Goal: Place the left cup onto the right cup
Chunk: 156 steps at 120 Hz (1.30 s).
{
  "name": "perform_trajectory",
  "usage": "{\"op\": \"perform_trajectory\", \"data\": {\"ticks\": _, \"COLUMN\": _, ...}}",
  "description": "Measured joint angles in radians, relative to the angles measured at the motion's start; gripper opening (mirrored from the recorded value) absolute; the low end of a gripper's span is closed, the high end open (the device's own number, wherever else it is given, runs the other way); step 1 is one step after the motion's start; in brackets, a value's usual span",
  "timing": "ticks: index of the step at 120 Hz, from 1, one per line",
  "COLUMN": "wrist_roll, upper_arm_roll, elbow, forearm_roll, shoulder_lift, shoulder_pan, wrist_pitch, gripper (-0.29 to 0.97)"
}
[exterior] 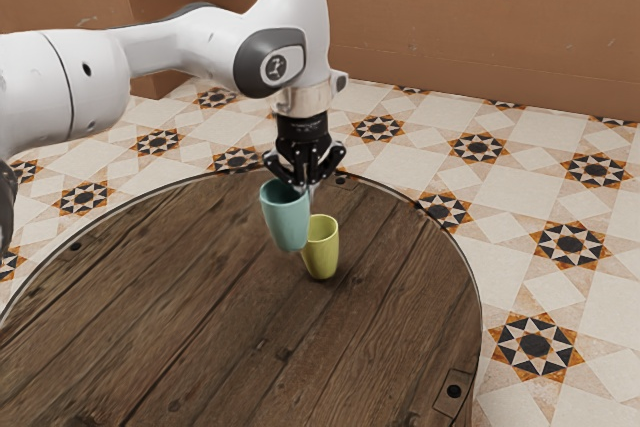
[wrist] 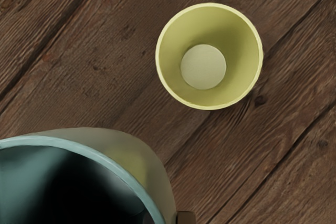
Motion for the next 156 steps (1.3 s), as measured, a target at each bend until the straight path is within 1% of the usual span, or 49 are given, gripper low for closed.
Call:
{"op": "perform_trajectory", "data": {"ticks": 39, "wrist_roll": 0.01, "upper_arm_roll": -0.024, "elbow": 0.157, "forearm_roll": -0.001, "shoulder_lift": 0.107, "shoulder_pan": 0.006, "wrist_pitch": -0.043, "gripper": -0.1}}
{"op": "perform_trajectory", "data": {"ticks": 105, "wrist_roll": 0.024, "upper_arm_roll": -0.033, "elbow": 0.172, "forearm_roll": -0.001, "shoulder_lift": 0.122, "shoulder_pan": 0.09, "wrist_pitch": -0.044, "gripper": -0.1}}
{"op": "perform_trajectory", "data": {"ticks": 156, "wrist_roll": 0.035, "upper_arm_roll": -0.043, "elbow": 0.293, "forearm_roll": -0.001, "shoulder_lift": 0.22, "shoulder_pan": 0.102, "wrist_pitch": -0.046, "gripper": -0.1}}
